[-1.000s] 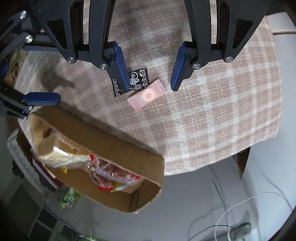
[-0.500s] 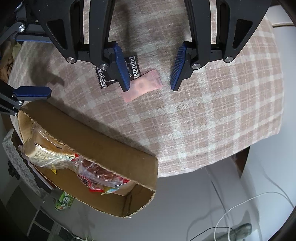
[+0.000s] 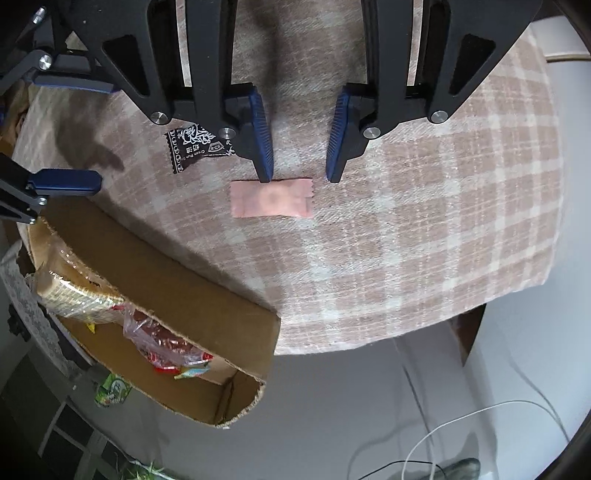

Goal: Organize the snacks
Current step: 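Grasp the pink candy packet with the left gripper while the right grasps the black-wrapped candy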

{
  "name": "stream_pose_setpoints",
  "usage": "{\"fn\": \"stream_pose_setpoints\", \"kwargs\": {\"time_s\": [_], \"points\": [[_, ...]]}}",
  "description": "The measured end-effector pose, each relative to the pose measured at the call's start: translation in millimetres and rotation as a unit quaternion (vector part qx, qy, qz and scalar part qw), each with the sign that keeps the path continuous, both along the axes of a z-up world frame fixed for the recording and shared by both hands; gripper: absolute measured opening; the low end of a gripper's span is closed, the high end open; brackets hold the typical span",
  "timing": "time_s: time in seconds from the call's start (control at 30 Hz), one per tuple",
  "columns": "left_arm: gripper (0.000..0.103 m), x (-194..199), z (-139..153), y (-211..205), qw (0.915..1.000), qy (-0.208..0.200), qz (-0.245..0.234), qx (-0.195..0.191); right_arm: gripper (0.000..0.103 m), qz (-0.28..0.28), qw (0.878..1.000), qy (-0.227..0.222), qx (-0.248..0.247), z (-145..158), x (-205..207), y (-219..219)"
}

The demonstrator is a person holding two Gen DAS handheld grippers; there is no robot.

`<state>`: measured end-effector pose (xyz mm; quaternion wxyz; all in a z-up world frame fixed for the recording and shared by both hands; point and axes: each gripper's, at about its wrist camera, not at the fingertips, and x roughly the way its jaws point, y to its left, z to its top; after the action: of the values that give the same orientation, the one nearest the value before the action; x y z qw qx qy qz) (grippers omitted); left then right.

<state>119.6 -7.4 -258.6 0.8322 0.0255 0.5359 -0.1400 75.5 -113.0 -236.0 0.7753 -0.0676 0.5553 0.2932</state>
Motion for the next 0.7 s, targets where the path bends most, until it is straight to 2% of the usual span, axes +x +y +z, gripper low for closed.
{"fn": "stream_pose_setpoints", "kwargs": {"time_s": [0.03,0.17,0.27,0.3,0.4,0.5,0.6,0.7], "points": [[0.028,-2.4,0.6,2.1,1.0,0.001,0.002,0.0,0.066,0.001,1.0,0.001,0.0,-1.0,0.7,1.9],[0.028,-7.3,5.2,13.1,0.9991,0.014,0.008,-0.04,0.066,0.01,1.0,-0.005,-0.005,-3.7,1.7,10.3],[0.031,-8.0,5.9,13.0,0.9995,0.011,0.0,-0.029,0.066,0.013,1.0,-0.01,-0.008,-5.7,4.1,14.5],[0.036,-3.7,6.5,9.1,0.9994,0.013,0.0,-0.033,0.066,0.014,1.0,-0.01,-0.007,-6.5,4.7,14.9],[0.038,2.7,8.2,4.8,0.999,0.013,0.001,-0.042,0.066,0.009,1.0,-0.007,-0.009,-8.4,4.8,14.0],[0.047,9.6,7.1,-5.6,0.9992,0.015,-0.006,-0.037,0.066,0.005,1.0,-0.006,-0.011,-10.6,4.6,12.6],[0.049,14.5,2.4,-14.9,0.9994,0.018,-0.004,-0.03,0.066,0.001,1.0,-0.004,-0.012,-11.6,3.7,8.9],[0.049,16.9,-1.5,-23.1,0.9999,0.004,-0.003,-0.012,0.066,0.002,1.0,-0.006,-0.014,-11.7,4.5,12.2]]}}
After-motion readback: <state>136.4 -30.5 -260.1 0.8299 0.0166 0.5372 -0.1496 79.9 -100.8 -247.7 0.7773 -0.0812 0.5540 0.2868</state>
